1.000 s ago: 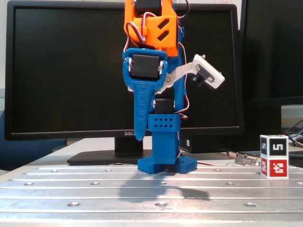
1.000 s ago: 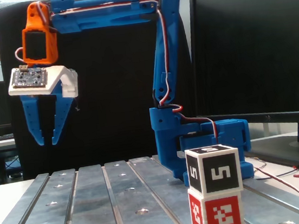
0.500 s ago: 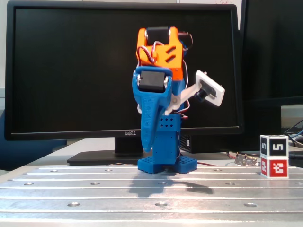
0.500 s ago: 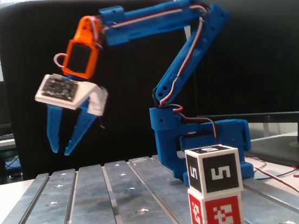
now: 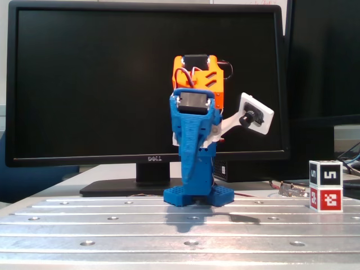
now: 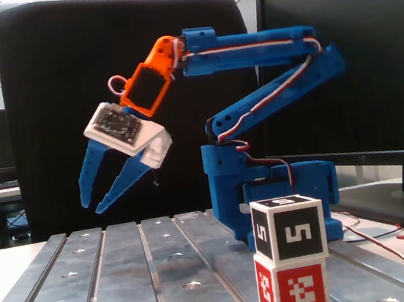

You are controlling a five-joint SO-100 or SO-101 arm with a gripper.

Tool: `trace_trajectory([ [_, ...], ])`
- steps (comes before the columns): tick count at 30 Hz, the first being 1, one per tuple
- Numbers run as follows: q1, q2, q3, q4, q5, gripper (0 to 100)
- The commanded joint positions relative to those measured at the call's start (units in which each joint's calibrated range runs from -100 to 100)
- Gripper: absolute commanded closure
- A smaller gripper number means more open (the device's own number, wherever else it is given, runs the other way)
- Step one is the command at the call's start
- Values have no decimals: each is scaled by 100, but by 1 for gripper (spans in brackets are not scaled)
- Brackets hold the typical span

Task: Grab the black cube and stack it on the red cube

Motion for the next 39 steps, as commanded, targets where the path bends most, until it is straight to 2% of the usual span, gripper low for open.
trace_trajectory([
  [1, -92, -745, 320, -19, -18, 95],
  [10, -70, -2299, 1315, 212, -18, 95],
  [22, -84, -3460, 2075, 742, -18, 95],
  [39, -107, -3519, 2409, 887, -13, 95],
])
